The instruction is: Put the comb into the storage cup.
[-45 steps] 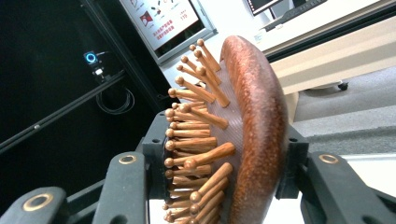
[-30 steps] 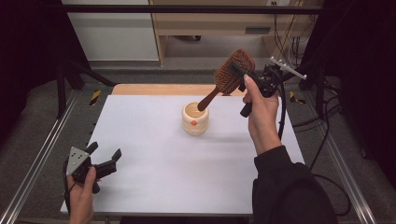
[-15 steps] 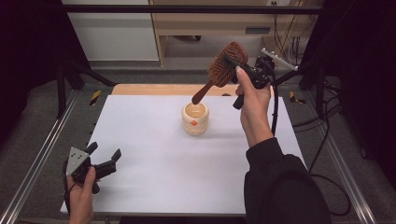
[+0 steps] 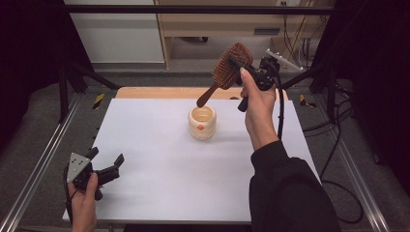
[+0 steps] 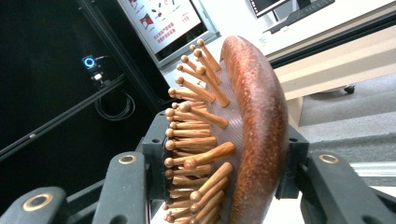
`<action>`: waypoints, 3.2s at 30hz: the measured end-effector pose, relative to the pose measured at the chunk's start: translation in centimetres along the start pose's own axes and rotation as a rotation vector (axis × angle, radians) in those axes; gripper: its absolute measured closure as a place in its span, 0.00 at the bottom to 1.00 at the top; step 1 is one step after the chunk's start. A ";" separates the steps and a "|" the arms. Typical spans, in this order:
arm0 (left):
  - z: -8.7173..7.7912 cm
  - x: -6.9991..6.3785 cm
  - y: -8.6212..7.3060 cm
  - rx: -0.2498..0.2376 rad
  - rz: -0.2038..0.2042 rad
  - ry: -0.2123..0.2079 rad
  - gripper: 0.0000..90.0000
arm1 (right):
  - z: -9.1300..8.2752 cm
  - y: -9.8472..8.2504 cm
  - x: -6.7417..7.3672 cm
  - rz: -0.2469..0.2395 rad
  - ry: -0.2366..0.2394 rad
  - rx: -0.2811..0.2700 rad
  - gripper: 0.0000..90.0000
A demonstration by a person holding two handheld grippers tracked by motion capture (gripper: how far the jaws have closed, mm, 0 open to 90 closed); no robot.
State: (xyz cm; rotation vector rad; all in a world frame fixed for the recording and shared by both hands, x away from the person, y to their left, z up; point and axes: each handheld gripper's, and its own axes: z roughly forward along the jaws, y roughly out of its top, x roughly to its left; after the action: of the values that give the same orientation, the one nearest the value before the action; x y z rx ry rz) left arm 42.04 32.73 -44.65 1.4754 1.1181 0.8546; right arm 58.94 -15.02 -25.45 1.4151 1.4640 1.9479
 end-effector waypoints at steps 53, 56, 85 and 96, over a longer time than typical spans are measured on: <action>0.2 -0.2 0.0 0.004 0.005 -0.025 0.04 | 2.4 -1.9 0.2 -0.122 -0.046 0.074 0.57; 0.2 -0.3 0.0 0.004 0.006 -0.026 0.04 | 2.6 -2.1 0.1 -0.131 -0.048 0.079 0.57; 0.2 -0.3 0.0 0.002 0.007 -0.030 0.04 | 3.7 -4.3 -0.4 -0.171 -0.071 0.126 0.56; 0.2 -0.3 0.0 0.000 0.005 -0.031 0.04 | 4.0 -4.8 -0.5 -0.174 -0.074 0.137 0.56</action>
State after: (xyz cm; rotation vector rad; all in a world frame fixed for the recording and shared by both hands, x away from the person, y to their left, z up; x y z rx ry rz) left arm 42.17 32.39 -44.69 1.4869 1.0926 0.8326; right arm 61.12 -11.22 -29.86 1.3496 1.6538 1.7016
